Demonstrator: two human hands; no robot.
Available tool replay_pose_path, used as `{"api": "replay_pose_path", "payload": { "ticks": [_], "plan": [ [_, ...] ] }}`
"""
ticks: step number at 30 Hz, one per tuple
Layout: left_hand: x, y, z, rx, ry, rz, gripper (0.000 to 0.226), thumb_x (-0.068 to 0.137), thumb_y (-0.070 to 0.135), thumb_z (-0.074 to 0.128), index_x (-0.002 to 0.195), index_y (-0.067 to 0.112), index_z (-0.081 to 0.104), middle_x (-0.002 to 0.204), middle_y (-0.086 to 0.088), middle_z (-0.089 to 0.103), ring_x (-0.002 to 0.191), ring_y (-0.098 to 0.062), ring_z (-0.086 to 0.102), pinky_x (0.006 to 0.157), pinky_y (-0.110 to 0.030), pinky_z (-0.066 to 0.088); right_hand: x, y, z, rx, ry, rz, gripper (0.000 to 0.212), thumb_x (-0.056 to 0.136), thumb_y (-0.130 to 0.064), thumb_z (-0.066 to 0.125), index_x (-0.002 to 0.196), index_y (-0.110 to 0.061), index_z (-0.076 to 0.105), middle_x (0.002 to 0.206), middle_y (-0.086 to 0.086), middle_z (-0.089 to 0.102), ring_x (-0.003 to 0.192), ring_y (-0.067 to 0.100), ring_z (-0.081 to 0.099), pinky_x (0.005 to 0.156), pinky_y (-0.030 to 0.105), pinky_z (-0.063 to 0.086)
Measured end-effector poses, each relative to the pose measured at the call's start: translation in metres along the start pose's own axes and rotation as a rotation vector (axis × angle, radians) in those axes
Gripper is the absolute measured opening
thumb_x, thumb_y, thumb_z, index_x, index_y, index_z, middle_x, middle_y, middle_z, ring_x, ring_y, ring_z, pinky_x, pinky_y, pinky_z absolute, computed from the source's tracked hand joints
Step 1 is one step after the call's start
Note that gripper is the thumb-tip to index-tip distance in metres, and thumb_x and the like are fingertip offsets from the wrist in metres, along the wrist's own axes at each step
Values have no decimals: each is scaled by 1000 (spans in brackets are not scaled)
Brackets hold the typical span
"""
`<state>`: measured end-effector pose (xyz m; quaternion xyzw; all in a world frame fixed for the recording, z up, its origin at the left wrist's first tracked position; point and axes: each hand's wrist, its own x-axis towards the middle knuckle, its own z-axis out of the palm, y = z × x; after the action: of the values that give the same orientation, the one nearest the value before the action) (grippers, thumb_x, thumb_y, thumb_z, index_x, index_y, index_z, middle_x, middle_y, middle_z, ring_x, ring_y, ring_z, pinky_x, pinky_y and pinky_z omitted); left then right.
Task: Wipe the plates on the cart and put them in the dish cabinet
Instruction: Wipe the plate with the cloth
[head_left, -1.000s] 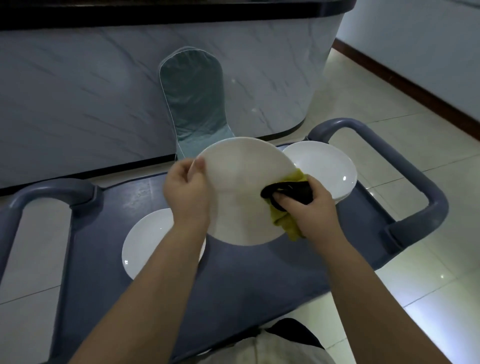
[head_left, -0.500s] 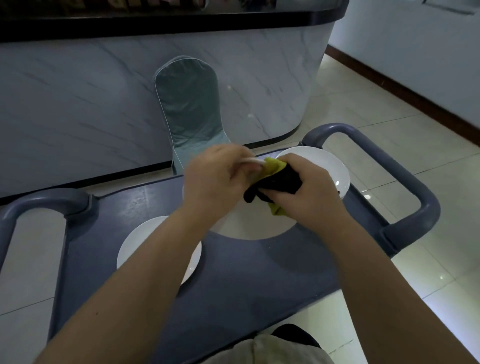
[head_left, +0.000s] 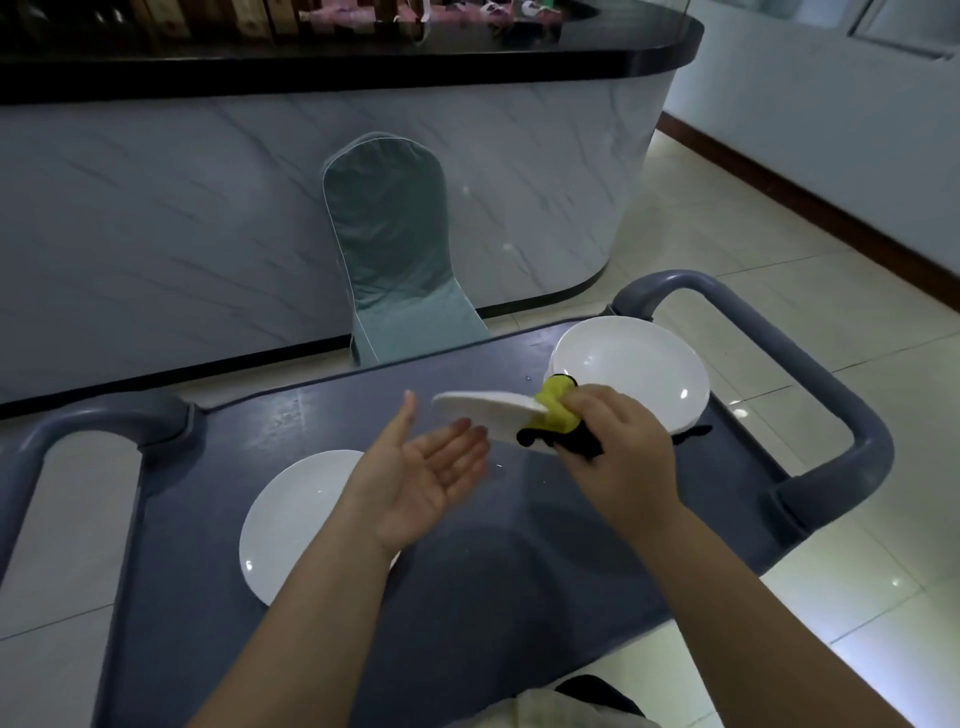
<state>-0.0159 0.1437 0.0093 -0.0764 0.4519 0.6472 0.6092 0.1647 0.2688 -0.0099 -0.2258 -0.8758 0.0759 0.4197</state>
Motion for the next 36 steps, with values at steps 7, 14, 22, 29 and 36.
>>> {"api": "replay_pose_path", "payload": {
  "ticks": [7, 14, 22, 29, 36],
  "plan": [
    [-12, 4, 4, -156, 95, -14, 20, 95, 0, 53, 112, -9, 56, 93, -22, 68, 85, -32, 66, 51, -40, 58, -6, -3, 9, -138, -80, -386, 36, 81, -14, 74, 115, -12, 62, 115, 9, 68, 96, 32, 64, 79, 40, 50],
    [-13, -15, -12, -127, -43, 80, 21, 93, -3, 52, 113, -4, 58, 97, -16, 73, 83, -25, 73, 61, -35, 60, -2, 23, -36, 198, -447, -228, 43, 85, -36, 68, 125, -26, 57, 136, -7, 50, 122, 22, 52, 103, 34, 42],
    [-8, -31, -21, 32, -174, 208, 29, 93, -1, 50, 121, 7, 57, 110, -12, 71, 92, -26, 71, 72, -39, 60, 58, 4, 1, 79, -145, 447, 42, 77, -27, 80, 112, -25, 56, 111, -6, 56, 103, 11, 52, 89, 20, 39],
    [-7, -24, -35, -29, -130, 288, 32, 89, -2, 53, 121, 2, 56, 113, -20, 69, 94, -30, 70, 70, -36, 59, 0, -28, 14, 45, -326, -232, 39, 85, -30, 64, 122, -18, 67, 130, 7, 59, 108, 25, 56, 96, 37, 45],
    [-5, -48, -29, 164, -177, 294, 33, 90, -6, 55, 120, 6, 56, 114, -18, 68, 98, -28, 68, 72, -36, 59, 31, -22, 35, 166, -108, 417, 47, 78, -43, 65, 124, -32, 61, 122, -8, 49, 111, 15, 44, 101, 28, 35]
  ]
}}
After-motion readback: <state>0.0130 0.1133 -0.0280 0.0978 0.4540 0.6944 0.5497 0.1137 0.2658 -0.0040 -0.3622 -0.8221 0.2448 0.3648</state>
